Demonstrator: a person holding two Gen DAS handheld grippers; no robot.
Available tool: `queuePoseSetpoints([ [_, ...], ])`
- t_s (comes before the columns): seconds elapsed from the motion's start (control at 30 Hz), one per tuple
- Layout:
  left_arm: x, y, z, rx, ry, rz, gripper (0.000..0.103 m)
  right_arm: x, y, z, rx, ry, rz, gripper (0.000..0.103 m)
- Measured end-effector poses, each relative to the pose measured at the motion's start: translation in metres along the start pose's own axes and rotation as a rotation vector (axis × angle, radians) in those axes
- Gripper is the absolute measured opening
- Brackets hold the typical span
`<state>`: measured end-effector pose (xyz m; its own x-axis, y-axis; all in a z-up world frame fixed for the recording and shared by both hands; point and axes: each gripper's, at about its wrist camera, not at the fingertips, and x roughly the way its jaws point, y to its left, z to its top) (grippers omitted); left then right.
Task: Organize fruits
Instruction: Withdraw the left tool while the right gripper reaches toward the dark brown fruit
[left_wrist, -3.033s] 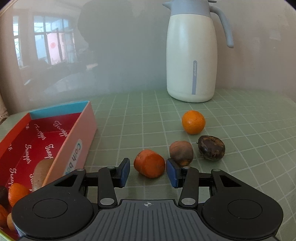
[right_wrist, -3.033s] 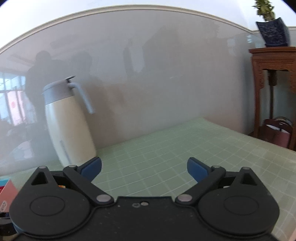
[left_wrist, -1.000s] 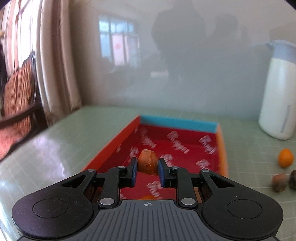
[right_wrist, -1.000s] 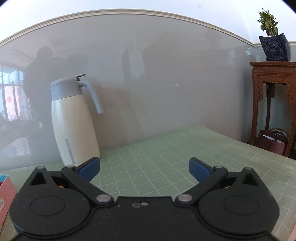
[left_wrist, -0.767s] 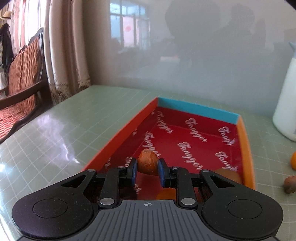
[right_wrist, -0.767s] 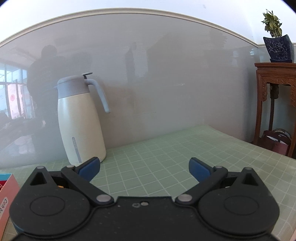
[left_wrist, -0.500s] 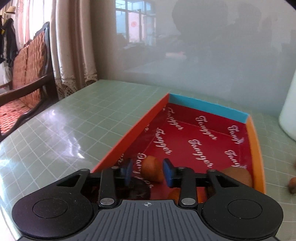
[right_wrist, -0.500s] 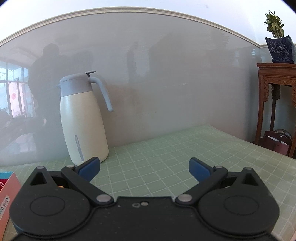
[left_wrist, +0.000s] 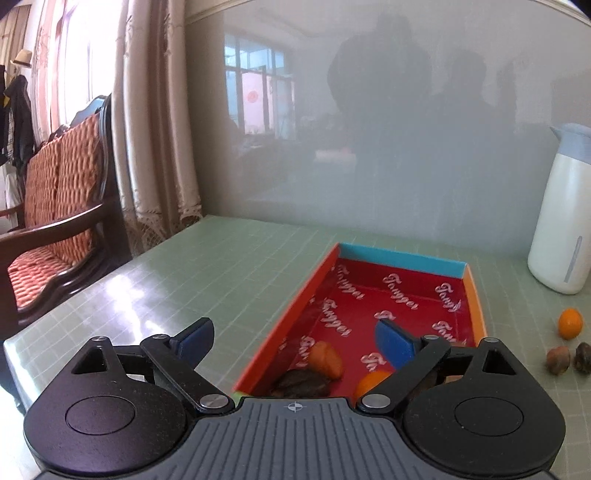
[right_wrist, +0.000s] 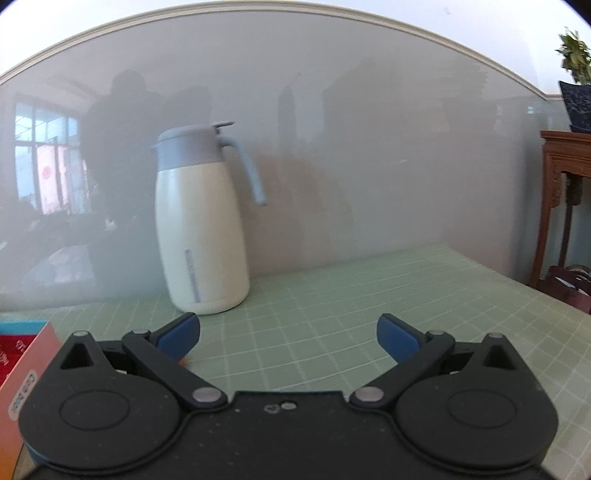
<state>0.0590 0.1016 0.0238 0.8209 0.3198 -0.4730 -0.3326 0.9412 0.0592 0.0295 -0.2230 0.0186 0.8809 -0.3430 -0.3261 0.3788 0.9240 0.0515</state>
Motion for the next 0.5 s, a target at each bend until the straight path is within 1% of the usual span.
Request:
queuePoseSetpoints([
  [0.13, -0.003, 0.016, -0.004, -0.011, 0.017, 0.021, 0.093, 0.005, 0.016, -0.003, -0.024, 0.023, 0.034, 0.102],
  [0.23, -0.006, 0.03, -0.008, -0.019, 0.014, 0.044, 0.093, 0.01, 0.026, -0.005, -0.034, 0.043, 0.056, 0.1],
  [0.43, -0.011, 0.057, -0.014, -0.034, 0.017, 0.082, 0.093, 0.025, 0.046, -0.008, -0.046, 0.095, 0.084, 0.099],
  [0.5, -0.012, 0.065, -0.015, -0.038, 0.016, 0.096, 0.093, 0.029, 0.051, -0.01, -0.049, 0.11, 0.09, 0.097],
])
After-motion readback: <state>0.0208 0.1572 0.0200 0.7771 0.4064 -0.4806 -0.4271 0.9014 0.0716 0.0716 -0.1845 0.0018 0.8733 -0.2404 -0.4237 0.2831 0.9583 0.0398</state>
